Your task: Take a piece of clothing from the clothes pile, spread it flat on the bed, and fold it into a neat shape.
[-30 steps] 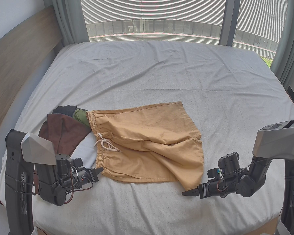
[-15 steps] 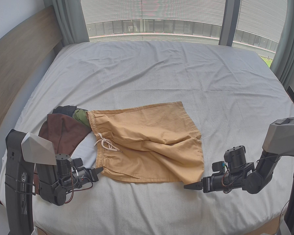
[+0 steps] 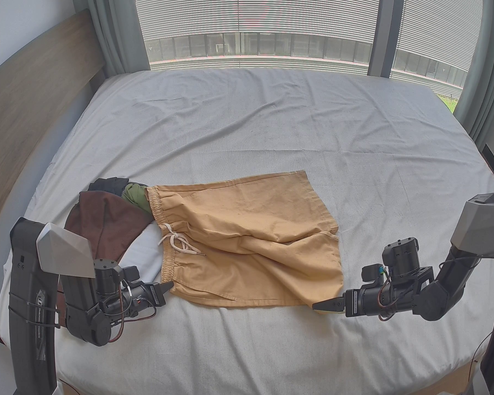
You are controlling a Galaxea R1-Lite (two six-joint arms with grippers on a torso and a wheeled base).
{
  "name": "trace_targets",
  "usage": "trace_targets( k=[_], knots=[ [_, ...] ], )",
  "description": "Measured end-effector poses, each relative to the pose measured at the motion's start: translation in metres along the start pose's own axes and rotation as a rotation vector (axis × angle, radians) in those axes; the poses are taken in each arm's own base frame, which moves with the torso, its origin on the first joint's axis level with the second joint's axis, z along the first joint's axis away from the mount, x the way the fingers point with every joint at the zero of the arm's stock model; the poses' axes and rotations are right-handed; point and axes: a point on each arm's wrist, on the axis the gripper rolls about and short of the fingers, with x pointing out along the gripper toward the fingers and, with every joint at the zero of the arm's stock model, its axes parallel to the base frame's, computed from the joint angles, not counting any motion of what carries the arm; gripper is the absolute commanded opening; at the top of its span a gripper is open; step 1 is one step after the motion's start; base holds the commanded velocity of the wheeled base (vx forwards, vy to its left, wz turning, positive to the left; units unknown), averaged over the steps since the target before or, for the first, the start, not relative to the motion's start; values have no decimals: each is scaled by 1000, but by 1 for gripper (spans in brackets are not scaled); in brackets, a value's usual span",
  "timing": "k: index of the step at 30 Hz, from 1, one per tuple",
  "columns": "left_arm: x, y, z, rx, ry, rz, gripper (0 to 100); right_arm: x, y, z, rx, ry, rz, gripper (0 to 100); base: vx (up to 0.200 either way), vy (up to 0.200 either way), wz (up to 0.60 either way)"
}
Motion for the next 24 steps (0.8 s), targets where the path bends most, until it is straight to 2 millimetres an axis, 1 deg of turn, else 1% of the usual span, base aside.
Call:
trace_targets(
  k=[3, 4, 11, 15, 24],
  knots=[
    [0, 0, 0, 0, 0, 0, 0, -1, 1, 2, 16, -7, 3, 100, 0, 0, 0],
    [0, 0, 0, 0, 0, 0, 0, -2, 2, 2, 18, -7, 3, 0, 0, 0, 0],
    [0, 0, -1, -1, 2, 0, 0, -2, 2, 4, 21, -13, 2, 0, 0, 0, 0],
    [0, 0, -1, 0, 2, 1, 0, -4, -2, 6, 42, -4, -13, 0, 0, 0, 0],
    [0, 0, -1, -1, 2, 0, 0, -13, -4, 12, 48, -26, -26, 0, 0, 0, 0]
  ],
)
